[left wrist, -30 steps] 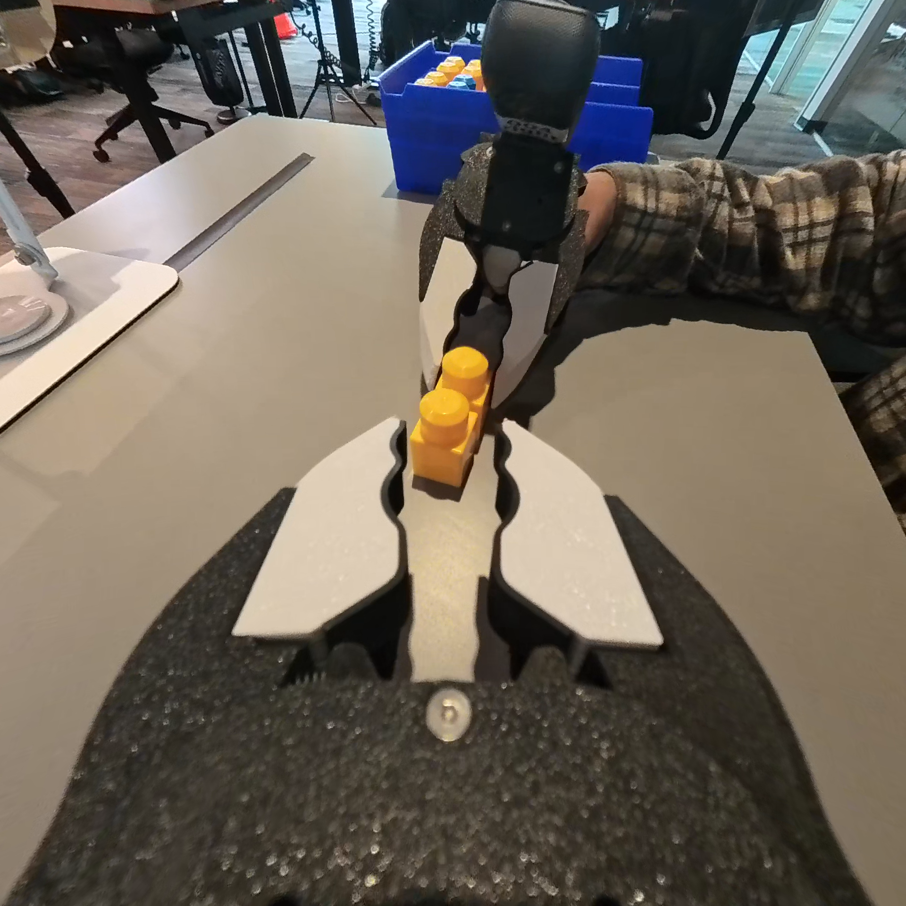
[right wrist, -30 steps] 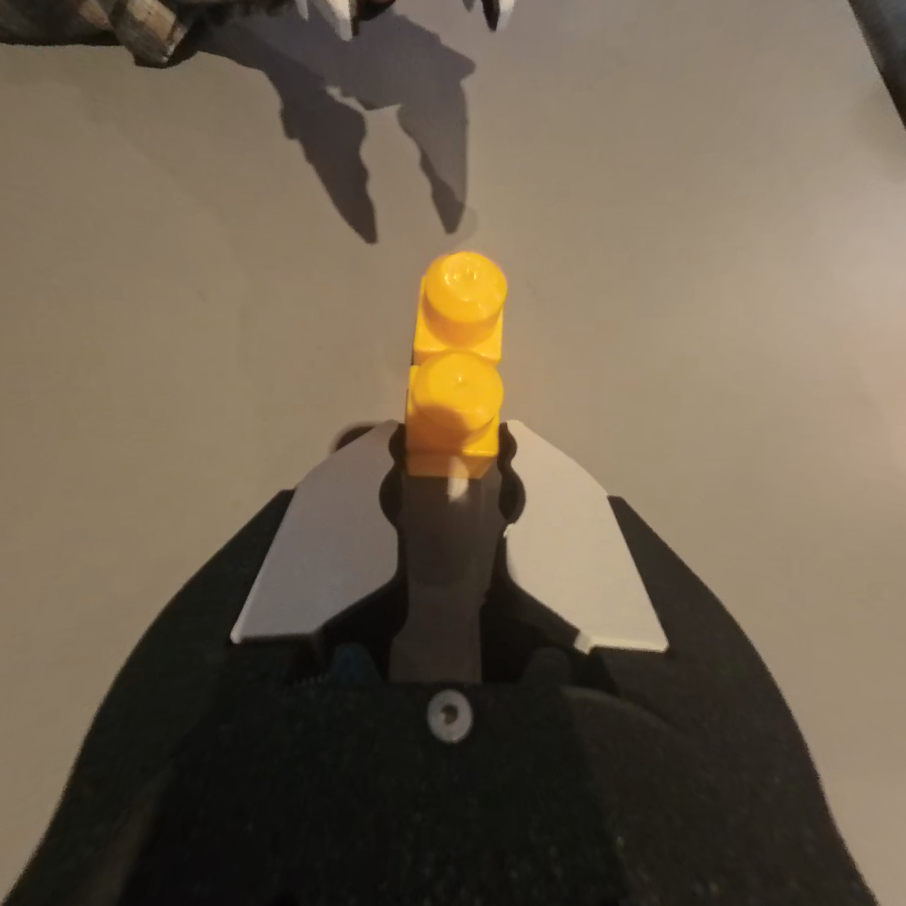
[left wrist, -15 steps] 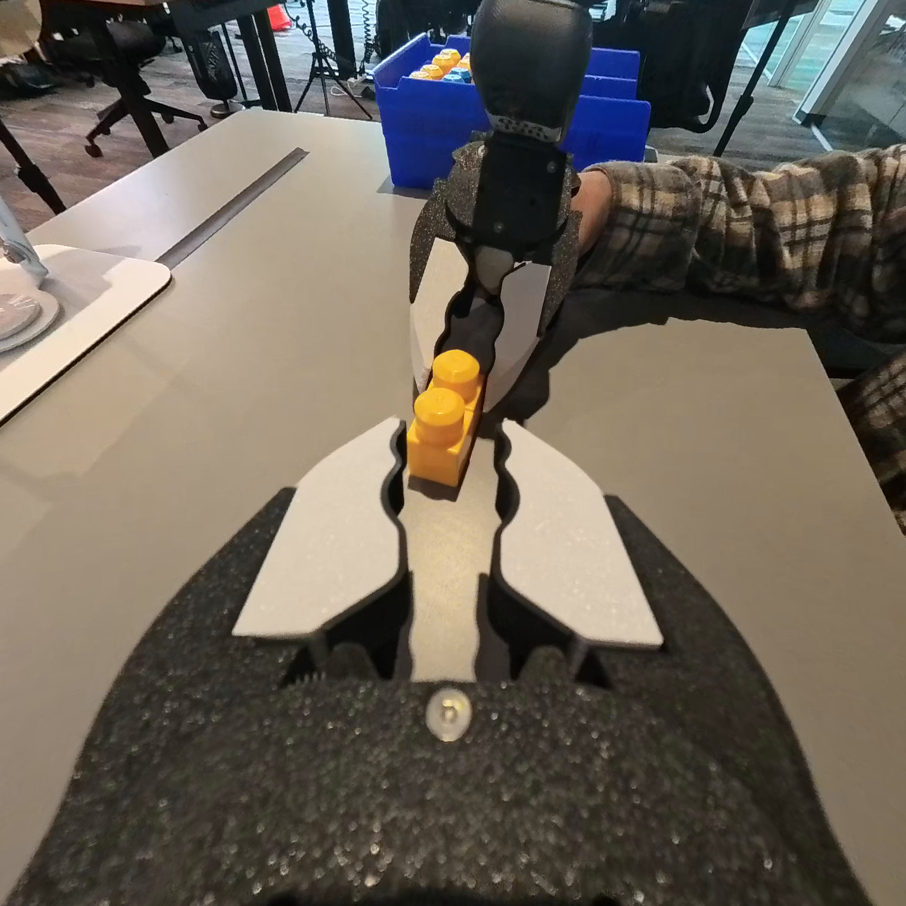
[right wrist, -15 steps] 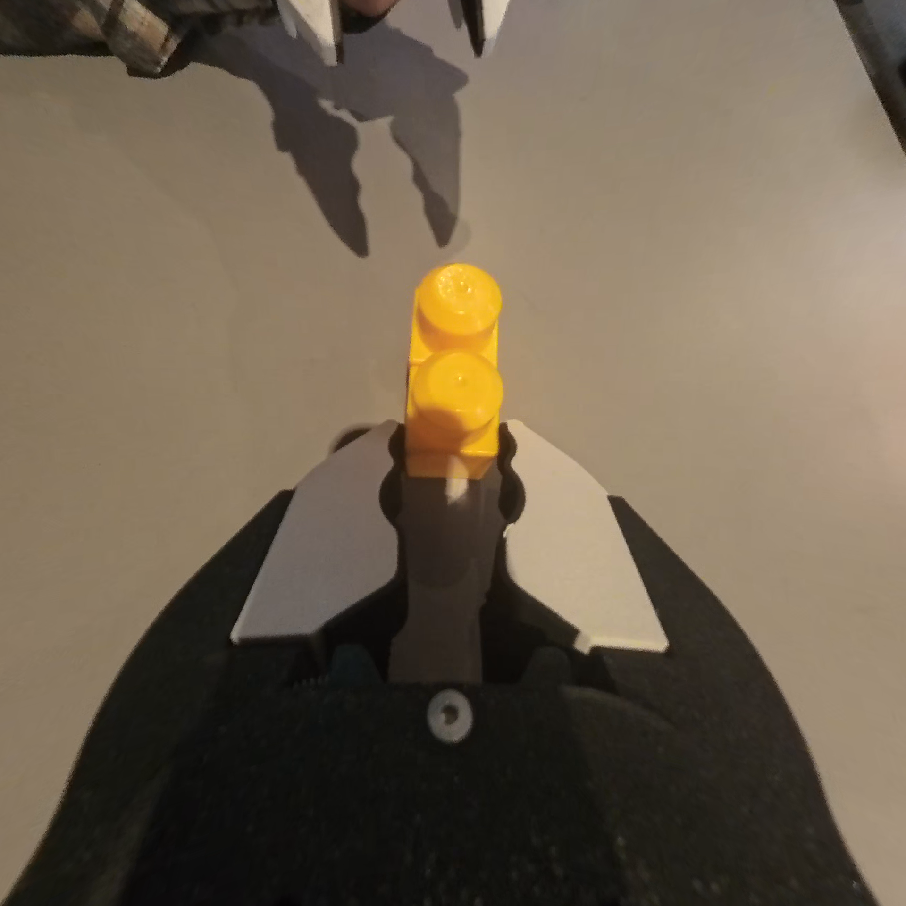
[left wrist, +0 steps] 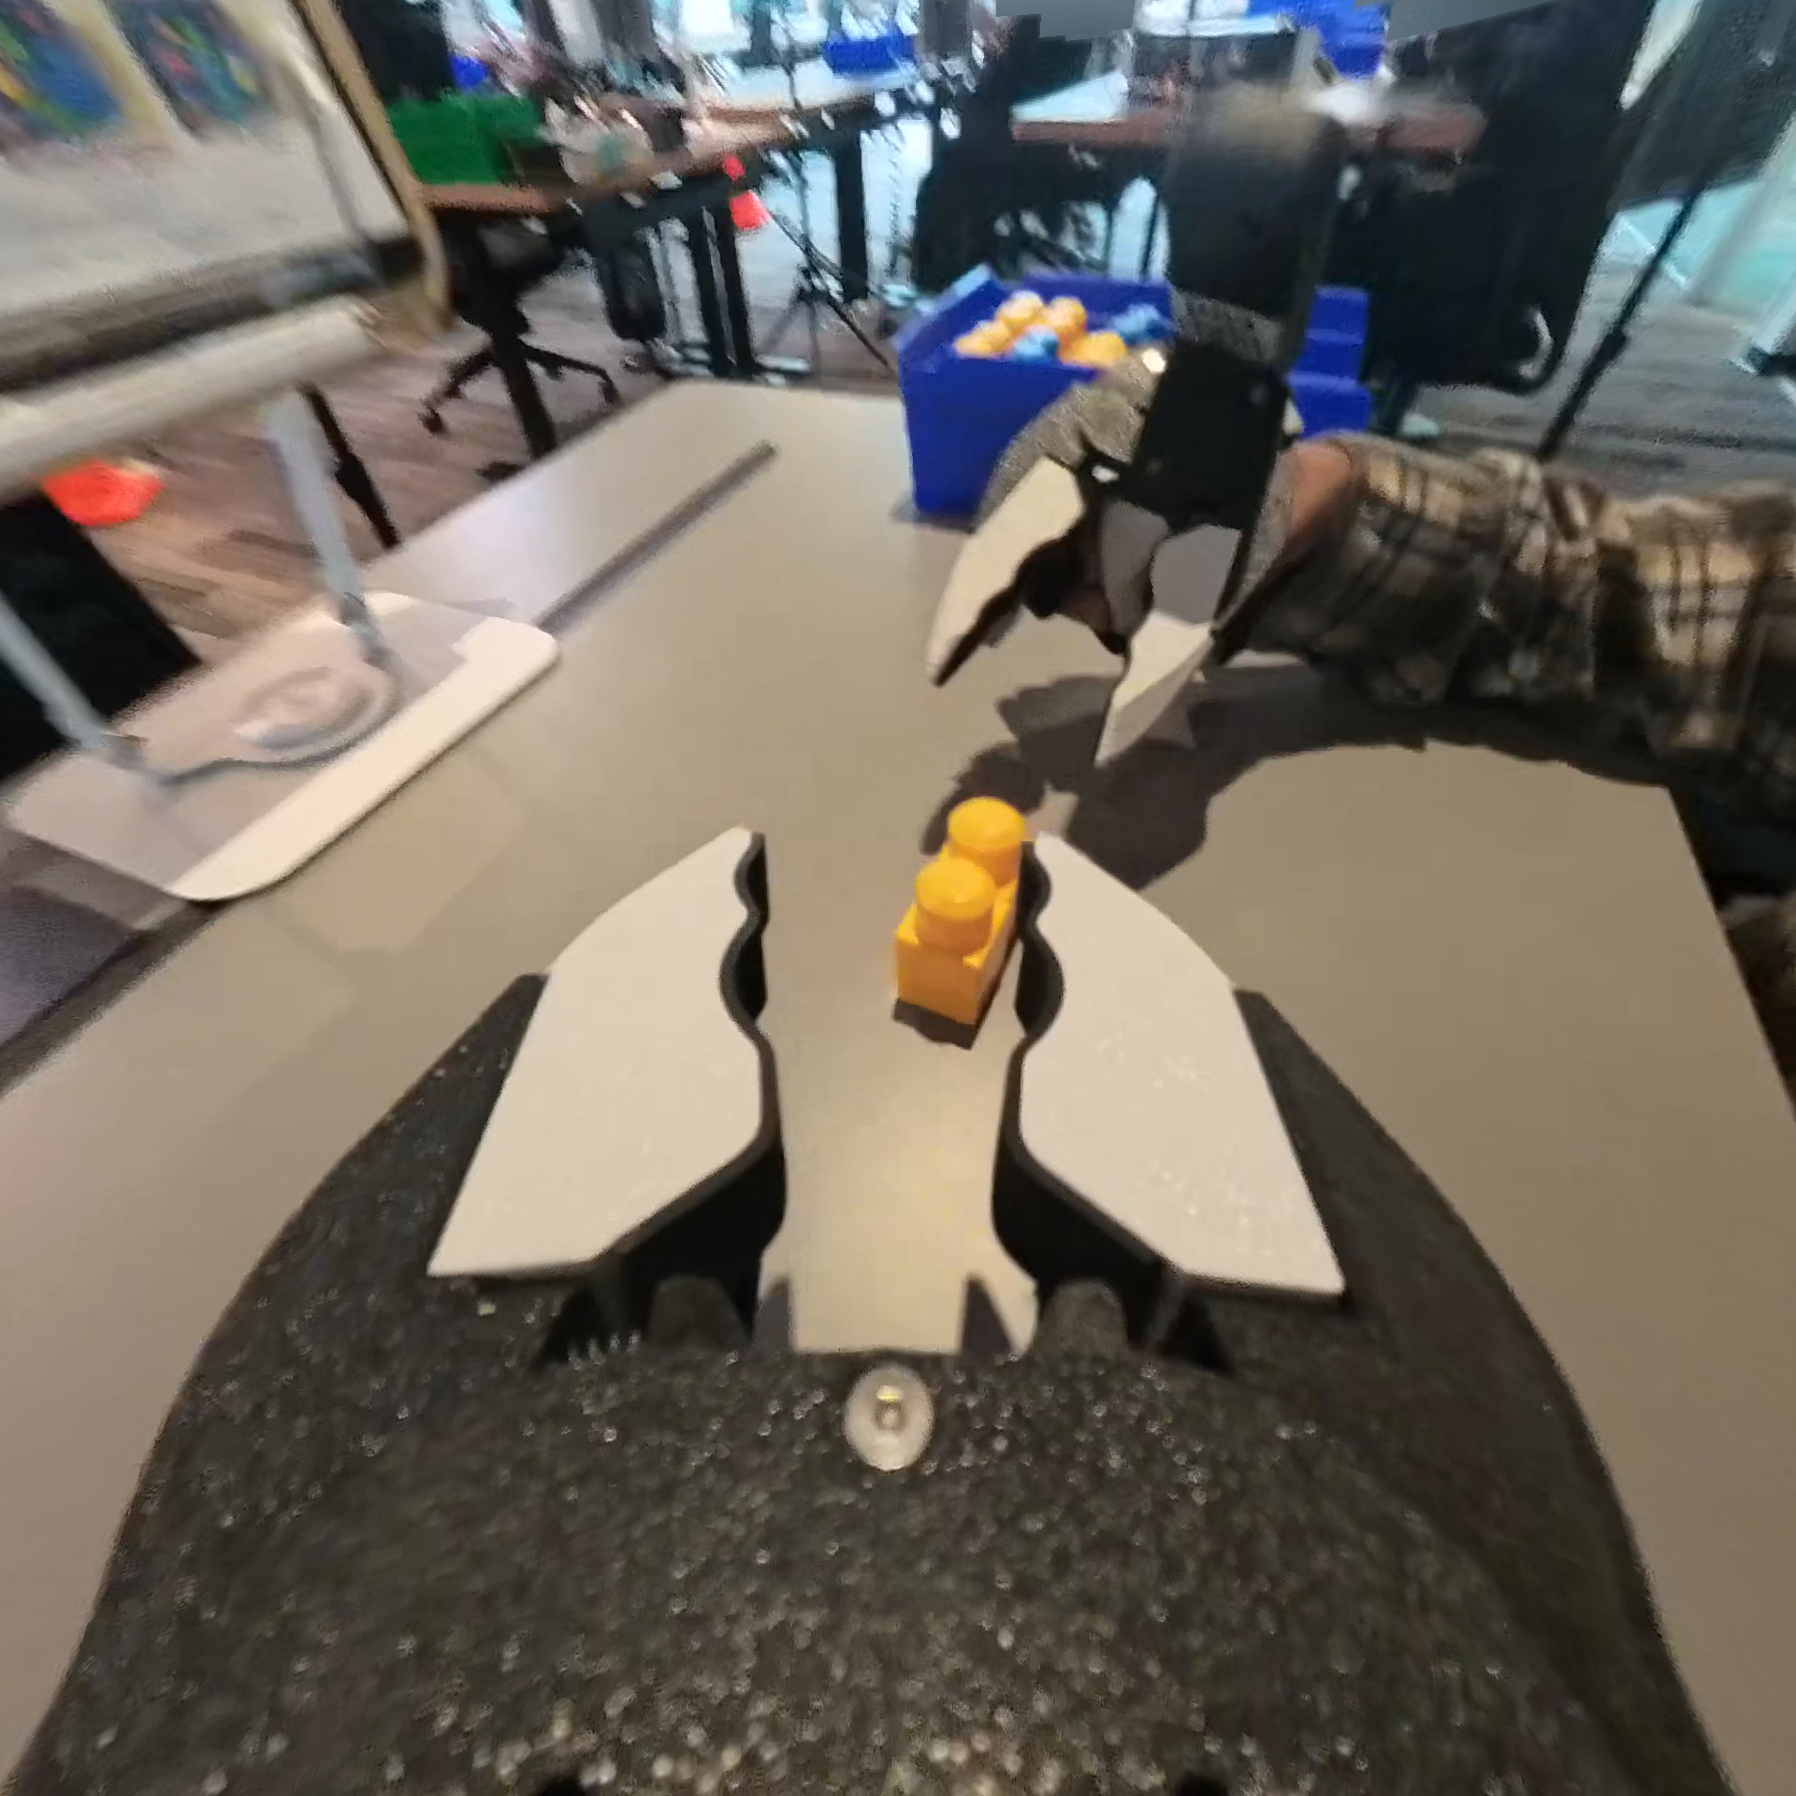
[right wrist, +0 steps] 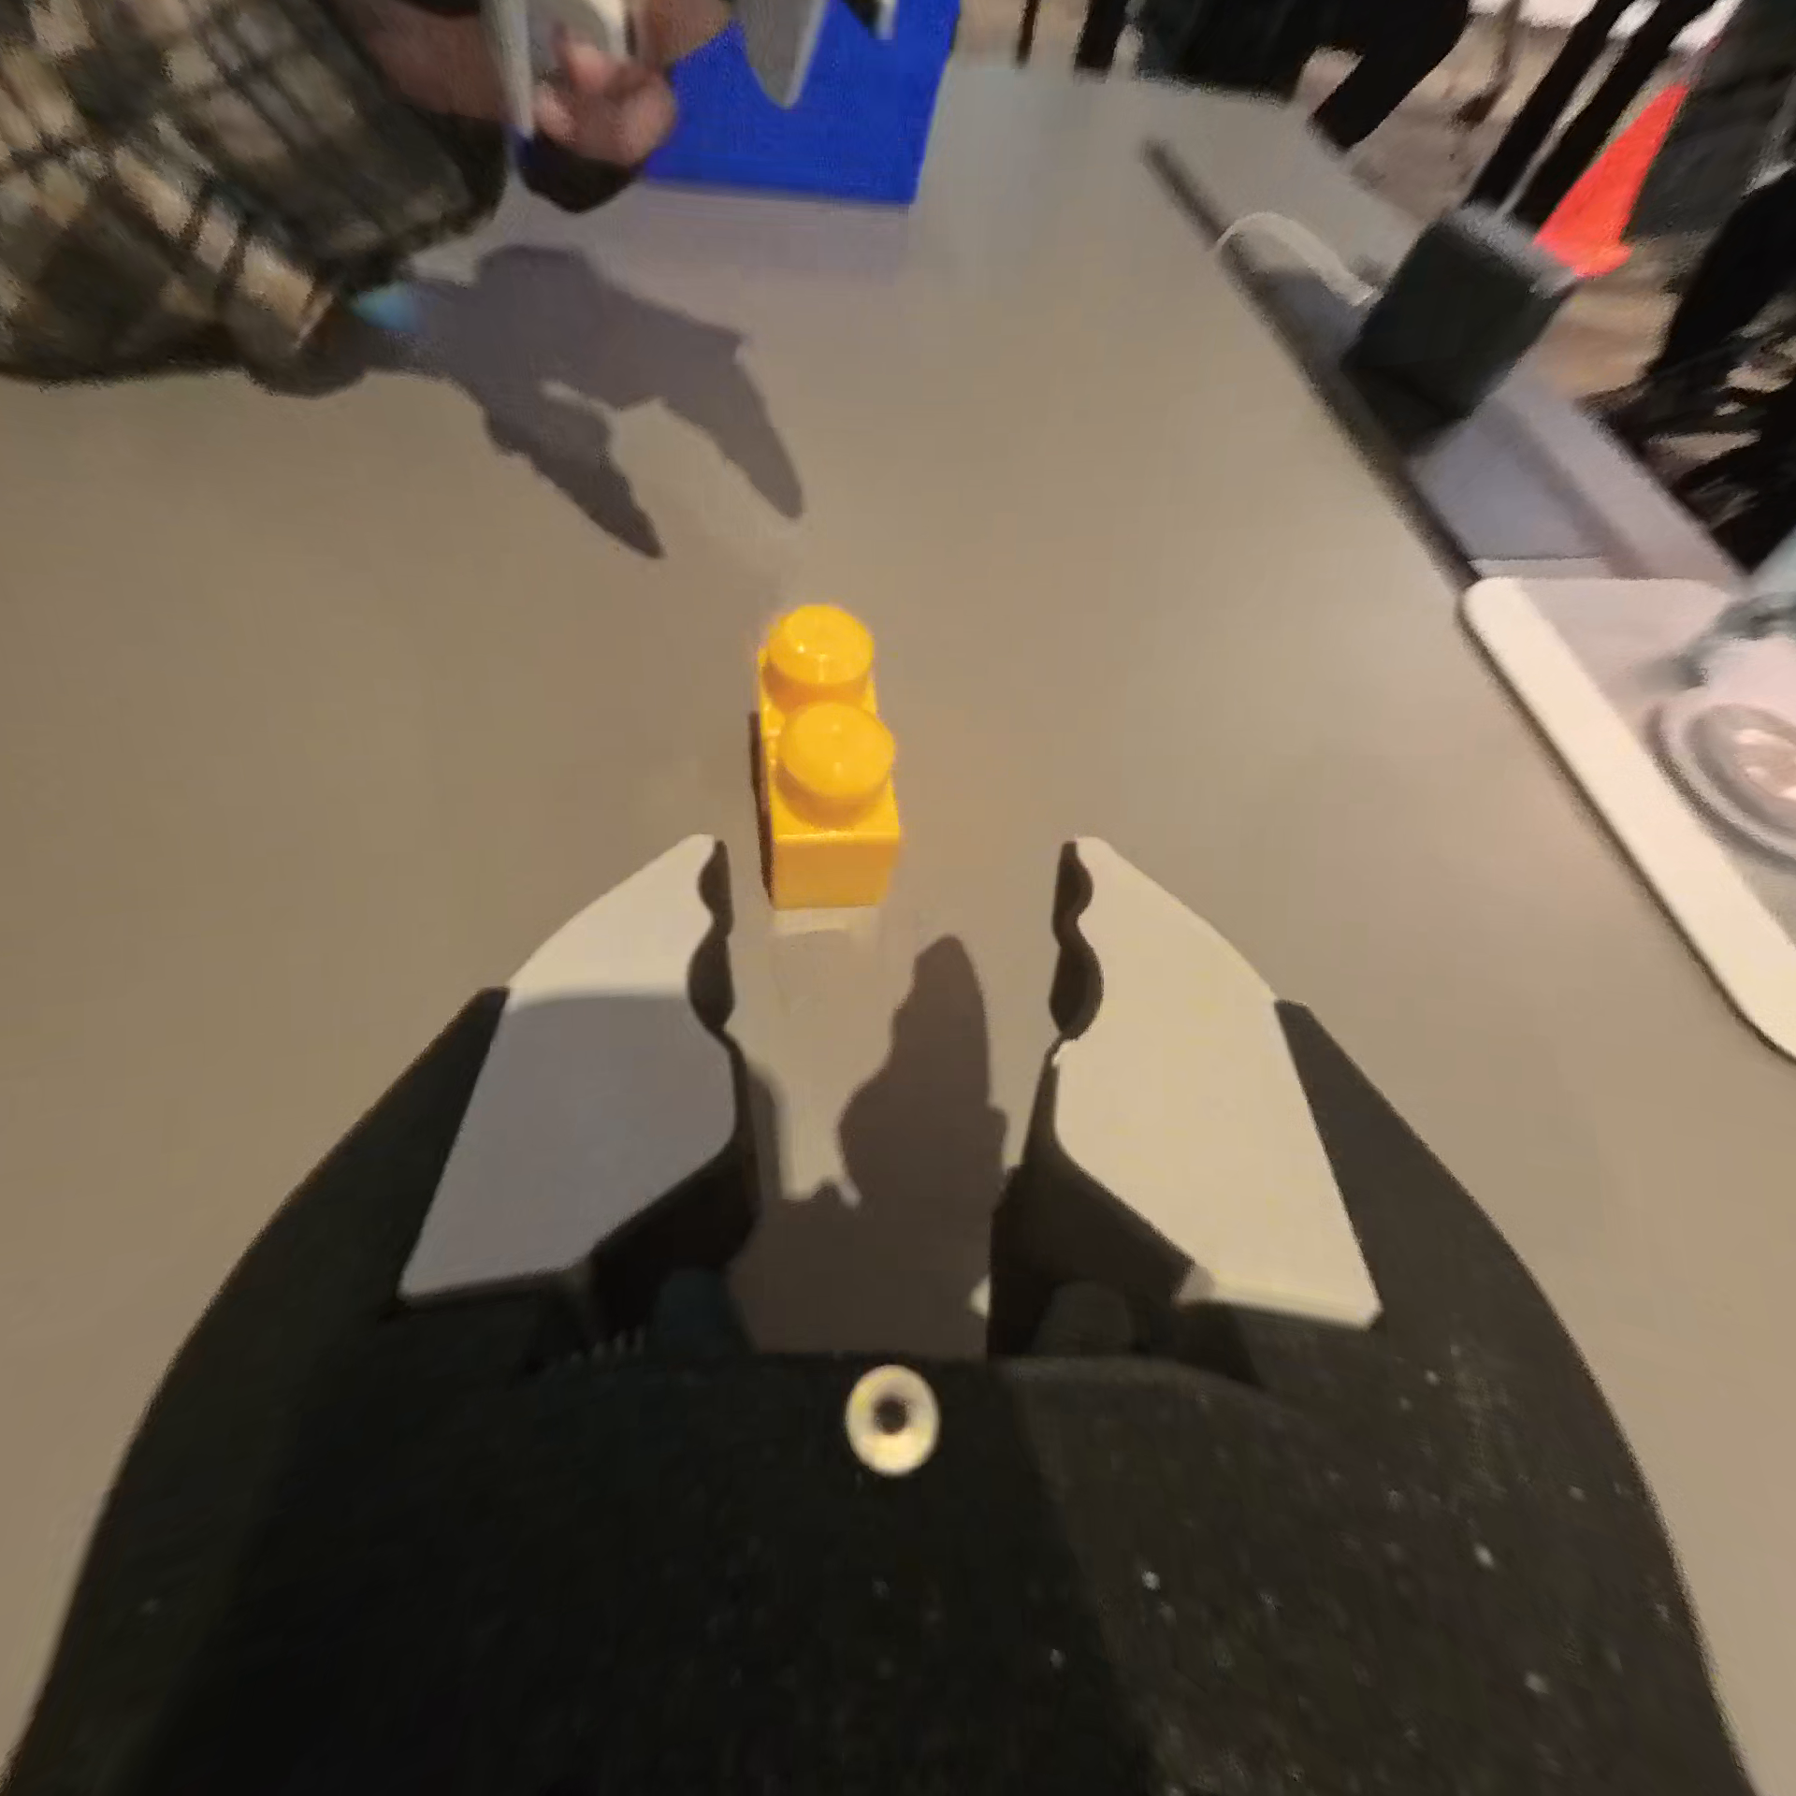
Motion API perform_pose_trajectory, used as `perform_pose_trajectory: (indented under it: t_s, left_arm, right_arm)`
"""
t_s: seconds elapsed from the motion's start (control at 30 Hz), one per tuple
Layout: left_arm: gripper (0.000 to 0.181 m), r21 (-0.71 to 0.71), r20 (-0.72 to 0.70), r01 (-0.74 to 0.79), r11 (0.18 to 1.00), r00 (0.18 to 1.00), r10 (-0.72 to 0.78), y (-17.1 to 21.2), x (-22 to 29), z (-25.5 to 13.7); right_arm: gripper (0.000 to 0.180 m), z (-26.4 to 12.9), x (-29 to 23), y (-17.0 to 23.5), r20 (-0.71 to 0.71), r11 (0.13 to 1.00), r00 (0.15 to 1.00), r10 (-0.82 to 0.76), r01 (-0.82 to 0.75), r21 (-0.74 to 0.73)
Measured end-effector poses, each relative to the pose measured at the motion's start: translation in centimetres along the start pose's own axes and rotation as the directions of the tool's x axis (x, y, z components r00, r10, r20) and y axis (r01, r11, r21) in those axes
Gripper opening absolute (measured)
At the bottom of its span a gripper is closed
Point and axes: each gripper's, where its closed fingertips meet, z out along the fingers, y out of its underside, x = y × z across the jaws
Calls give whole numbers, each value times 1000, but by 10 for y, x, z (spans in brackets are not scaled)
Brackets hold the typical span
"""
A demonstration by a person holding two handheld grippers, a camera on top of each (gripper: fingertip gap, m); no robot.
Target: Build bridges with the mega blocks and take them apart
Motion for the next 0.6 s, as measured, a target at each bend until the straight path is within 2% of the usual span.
perform_pose_trajectory:
  t_s: [0.13, 0.23, 0.33, 0.4, 0.5, 0.6]
  left_arm:
    - [52, -22, 218, -24, 999, 976, 29, -29, -20, -78]
    - [53, -176, 457, 1, 984, 886, 81, -17, -48, -167]
    - [55, -335, 670, 179, 925, 735, 101, 31, -77, -272]
    - [56, -345, 749, 349, 871, 662, 31, 73, -83, -327]
    - [59, -357, 808, 537, 765, 588, -36, 135, -79, -375]
    - [66, -410, 834, 632, 658, 552, -11, 182, -76, -397]
  right_arm:
    - [59, -31, 7, -8, -102, 996, 995, 12, -3, 91]
    - [58, -44, 3, -14, -134, 990, 991, 15, 4, 140]
    - [59, -46, -4, -12, -147, 992, 989, -25, 43, 119]
    - [60, -43, -7, -12, -152, 993, 987, -52, 67, 100]
    - [61, -39, -15, -13, -127, 992, 989, -76, 87, 88]
    - [62, -36, -19, -12, -121, 991, 986, -111, 120, 65]
